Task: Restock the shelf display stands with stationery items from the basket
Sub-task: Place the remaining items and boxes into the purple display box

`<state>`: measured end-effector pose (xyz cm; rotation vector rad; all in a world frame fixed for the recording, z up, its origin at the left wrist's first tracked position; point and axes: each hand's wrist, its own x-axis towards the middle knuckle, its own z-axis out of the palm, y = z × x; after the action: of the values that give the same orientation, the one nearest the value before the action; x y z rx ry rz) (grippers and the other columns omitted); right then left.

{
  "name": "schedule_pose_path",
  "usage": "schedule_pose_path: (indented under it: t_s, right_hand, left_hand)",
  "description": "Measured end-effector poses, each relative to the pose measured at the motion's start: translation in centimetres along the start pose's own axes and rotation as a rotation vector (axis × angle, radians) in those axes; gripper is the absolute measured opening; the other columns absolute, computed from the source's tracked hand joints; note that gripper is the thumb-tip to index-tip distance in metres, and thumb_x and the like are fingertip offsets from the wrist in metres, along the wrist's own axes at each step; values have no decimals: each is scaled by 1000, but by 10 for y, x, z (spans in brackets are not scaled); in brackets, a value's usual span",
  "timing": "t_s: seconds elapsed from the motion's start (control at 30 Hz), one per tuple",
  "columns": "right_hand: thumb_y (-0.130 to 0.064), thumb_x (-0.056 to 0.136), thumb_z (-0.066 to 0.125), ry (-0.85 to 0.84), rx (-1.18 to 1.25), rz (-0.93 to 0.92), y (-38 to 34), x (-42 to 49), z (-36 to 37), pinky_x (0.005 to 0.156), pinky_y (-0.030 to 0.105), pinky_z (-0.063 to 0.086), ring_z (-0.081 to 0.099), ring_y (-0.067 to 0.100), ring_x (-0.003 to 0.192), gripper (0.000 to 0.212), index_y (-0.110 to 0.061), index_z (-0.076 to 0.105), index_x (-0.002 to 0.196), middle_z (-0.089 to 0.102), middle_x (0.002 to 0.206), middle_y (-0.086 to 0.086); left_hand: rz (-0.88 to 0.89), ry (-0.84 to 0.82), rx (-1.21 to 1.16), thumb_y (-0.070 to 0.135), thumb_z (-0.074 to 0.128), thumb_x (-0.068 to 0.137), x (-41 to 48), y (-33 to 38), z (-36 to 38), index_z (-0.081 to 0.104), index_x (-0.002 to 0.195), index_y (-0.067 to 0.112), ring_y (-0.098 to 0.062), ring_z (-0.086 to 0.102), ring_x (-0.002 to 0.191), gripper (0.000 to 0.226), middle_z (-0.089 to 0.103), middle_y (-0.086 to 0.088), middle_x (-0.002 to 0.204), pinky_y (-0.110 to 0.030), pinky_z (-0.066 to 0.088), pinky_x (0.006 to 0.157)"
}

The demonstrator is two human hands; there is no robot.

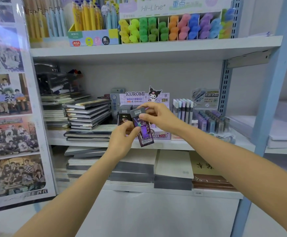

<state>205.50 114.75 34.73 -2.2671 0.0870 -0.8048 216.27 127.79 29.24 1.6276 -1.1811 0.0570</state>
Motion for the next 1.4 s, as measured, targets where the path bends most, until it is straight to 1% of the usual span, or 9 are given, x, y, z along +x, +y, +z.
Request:
schedule_pose_path:
  t_s: [0.07, 0.2, 0.3, 0.47, 0.83, 0.97, 1.1, 1.23, 1.4]
  right_hand:
    - [-14, 95, 60, 122, -17, 13, -1, 9, -4, 71, 16, 47, 64, -4, 77, 25, -10, 58, 119, 71, 89, -7]
    - [-12, 93, 60, 438, -52, 2, 2, 24, -15, 81, 35, 57, 68, 17, 88, 17, -11, 55, 110, 71, 97, 2]
    - [-13, 94, 60, 411, -169, 14, 11, 33, -13, 81, 40, 56, 68, 20, 85, 13, -14, 55, 106, 72, 95, 3]
    - [-15, 94, 61, 314, -235, 31, 27, 41, 7, 73, 36, 57, 69, 19, 79, 14, -22, 50, 98, 73, 97, 8]
    - [-14, 93, 62, 135, -374, -19, 42, 51, 12, 80, 42, 55, 66, 26, 79, 19, -11, 55, 111, 67, 83, 7]
    - [-13, 93, 62, 202, -417, -57, 48, 52, 26, 71, 36, 54, 62, 20, 71, 30, -18, 49, 120, 65, 81, 3]
    - [-12, 91, 63, 304, -470, -73, 57, 50, 36, 82, 38, 51, 54, 14, 87, 24, -13, 57, 114, 58, 106, 1]
    - [-17, 92, 63, 281, -581, -44, 58, 46, 35, 89, 39, 47, 50, 15, 104, 36, -16, 55, 127, 52, 118, 1]
    - [-18, 92, 62, 315, -505, -209, 54, 3, 43, 97, 33, 44, 49, 18, 116, 41, -12, 54, 132, 48, 127, 6]
  left_hand:
    - [29, 34, 93, 28, 51, 99, -3, -10, 2, 61, 116, 15, -15, 59, 103, 24, 67, 0, 114, -32, 46, 87]
    - [192, -18, 507, 28, 52, 99, -8, -43, 5, 42, 144, 14, -20, 31, 141, 49, 41, -3, 150, -33, 26, 114]
    - [271, -65, 624, 36, 45, 101, -6, -58, 7, 31, 151, 19, -18, 8, 150, 55, 23, 0, 159, -36, 13, 121]
    - [292, -132, 801, 42, 37, 101, -4, -79, 13, 12, 155, 21, -15, 0, 150, 63, 12, 3, 162, -33, -3, 121]
    - [293, -91, 751, 38, 44, 100, -2, -90, 18, 25, 152, 16, -20, 13, 149, 60, 25, -2, 159, -39, 10, 121]
    - [291, -72, 753, 35, 47, 99, -3, -89, 19, 28, 152, 16, -23, 19, 147, 59, 30, -4, 156, -42, 16, 120]
    - [284, -76, 782, 37, 45, 100, -3, -88, 20, 25, 152, 17, -23, 18, 147, 60, 28, -4, 157, -42, 16, 119]
    - [285, -78, 787, 35, 48, 99, -3, -86, 21, 23, 153, 17, -23, 15, 148, 62, 25, -5, 158, -42, 14, 120]
    - [330, -33, 716, 15, 61, 91, -22, -81, 30, 44, 142, 5, -37, 33, 139, 55, 33, -19, 152, -50, 30, 112]
